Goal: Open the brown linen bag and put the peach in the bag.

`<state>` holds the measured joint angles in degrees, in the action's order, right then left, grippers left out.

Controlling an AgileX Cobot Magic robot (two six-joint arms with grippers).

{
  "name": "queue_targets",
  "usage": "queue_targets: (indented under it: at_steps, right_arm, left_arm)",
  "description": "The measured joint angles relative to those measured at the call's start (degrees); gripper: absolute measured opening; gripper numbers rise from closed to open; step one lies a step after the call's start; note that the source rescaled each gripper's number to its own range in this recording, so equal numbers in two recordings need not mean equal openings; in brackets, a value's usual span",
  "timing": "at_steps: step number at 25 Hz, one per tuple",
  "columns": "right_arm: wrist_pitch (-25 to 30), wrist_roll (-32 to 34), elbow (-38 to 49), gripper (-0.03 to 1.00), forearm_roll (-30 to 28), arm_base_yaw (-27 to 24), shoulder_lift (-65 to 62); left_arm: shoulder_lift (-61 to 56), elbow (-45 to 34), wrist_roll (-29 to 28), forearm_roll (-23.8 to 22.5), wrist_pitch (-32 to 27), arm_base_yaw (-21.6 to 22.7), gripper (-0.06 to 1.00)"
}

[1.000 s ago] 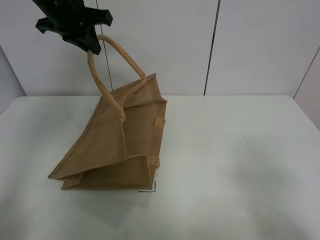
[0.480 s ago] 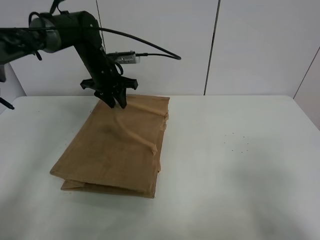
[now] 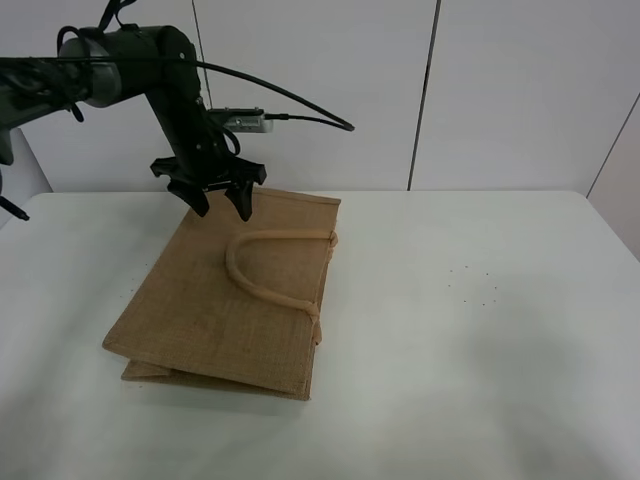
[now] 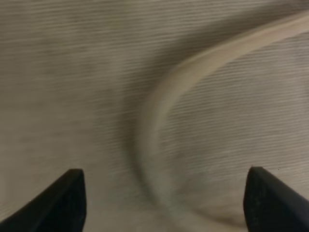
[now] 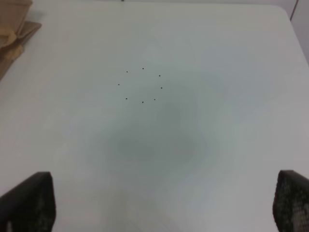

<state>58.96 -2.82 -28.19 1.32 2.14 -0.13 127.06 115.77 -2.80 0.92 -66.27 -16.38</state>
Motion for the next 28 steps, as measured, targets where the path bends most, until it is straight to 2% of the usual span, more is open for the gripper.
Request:
queue_targets:
  at_steps: [12,18,22,28]
  right_arm:
    - [0.0,0.0,0.0,1.00,0.0,0.0,0.0]
    - [0.0,0.0,0.0,1.00,0.0,0.0,0.0]
    - [0.0,0.1,0.0,1.00,0.0,0.0,0.0]
    - [0.0,0.1,0.0,1.00,0.0,0.0,0.0]
  left_arm:
    - [-0.2,0.0,-0.3,-1.6,-0.6,15.1,1.00]
    - [-5.3,-0.4,-0.6,-1.6,-0.7,16.2,1.00]
    - [-14.8,-7.2,-1.2,-0.9,-0.7,16.1,1.00]
    - [-33.0,-24.4,-1.2,-0.9,-0.7,16.1,1.00]
